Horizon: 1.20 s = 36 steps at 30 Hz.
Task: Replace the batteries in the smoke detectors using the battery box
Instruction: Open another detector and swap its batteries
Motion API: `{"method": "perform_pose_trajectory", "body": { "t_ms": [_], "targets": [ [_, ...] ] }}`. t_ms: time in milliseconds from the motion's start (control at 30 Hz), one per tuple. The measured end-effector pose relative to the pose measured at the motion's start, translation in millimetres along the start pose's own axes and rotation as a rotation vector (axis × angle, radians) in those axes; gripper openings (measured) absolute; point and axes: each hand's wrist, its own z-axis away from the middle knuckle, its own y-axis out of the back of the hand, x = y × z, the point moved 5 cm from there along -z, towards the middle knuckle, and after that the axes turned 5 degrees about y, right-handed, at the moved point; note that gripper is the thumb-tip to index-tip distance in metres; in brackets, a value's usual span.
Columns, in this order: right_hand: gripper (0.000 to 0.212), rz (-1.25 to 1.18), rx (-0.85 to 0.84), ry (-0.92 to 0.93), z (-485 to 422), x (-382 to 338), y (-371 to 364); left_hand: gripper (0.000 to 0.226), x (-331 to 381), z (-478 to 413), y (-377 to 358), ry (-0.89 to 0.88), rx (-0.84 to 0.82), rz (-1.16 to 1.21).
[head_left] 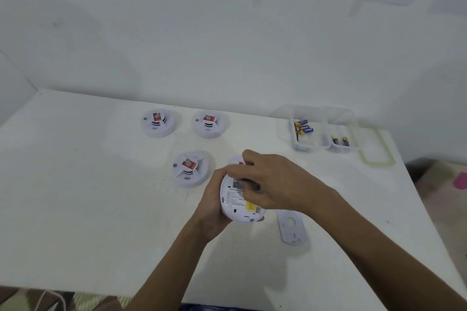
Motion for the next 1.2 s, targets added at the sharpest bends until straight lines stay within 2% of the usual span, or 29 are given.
{"method": "perform_pose_trajectory", "body": {
  "t_ms": [67,133,233,367,467,667,900,1200],
  "targets": [
    [0.022,-0.032,0.003,-0.006,1.8,3.8,-1.3,0.035,-2.4,-3.0,0.4,0.013,0.009,0.014],
    [0.017,-0.064,0.038,-0.023,5.2,7.2,-1.4,0.044,-5.5,-6.2,-3.4,0.073,-0.014,0.067],
    [0.018,-0.160,0.162,-0.100,15.9,14.8,4.0,0.045,-6.8,-11.7,-15.6,0.114,-0.058,0.144],
    [0.023,-0.566,0.372,-0.333,39.0,41.3,22.0,0.052,-14.2,-22.6,-29.9,0.183,-0.121,0.187],
    [0.027,-0.707,0.430,-0.463,60.4,74.4,33.0,0.062,-23.1,-34.3,-41.8,0.267,-0.143,0.205],
    [0.022,-0.680,0.232,-0.821,109.2,176.1,29.5,0.062,-34.4,-61.0,-66.6,0.252,-0.163,0.211],
    [0.019,-0.622,0.145,-1.083,138.9,288.4,-3.2,0.059,-44.6,-84.0,-92.5,0.229,-0.151,0.235],
    [0.032,-0.296,-0.123,-1.054,127.6,329.8,-34.9,0.062,-53.3,-102.8,-101.6,0.183,-0.178,0.255]
  ]
}}
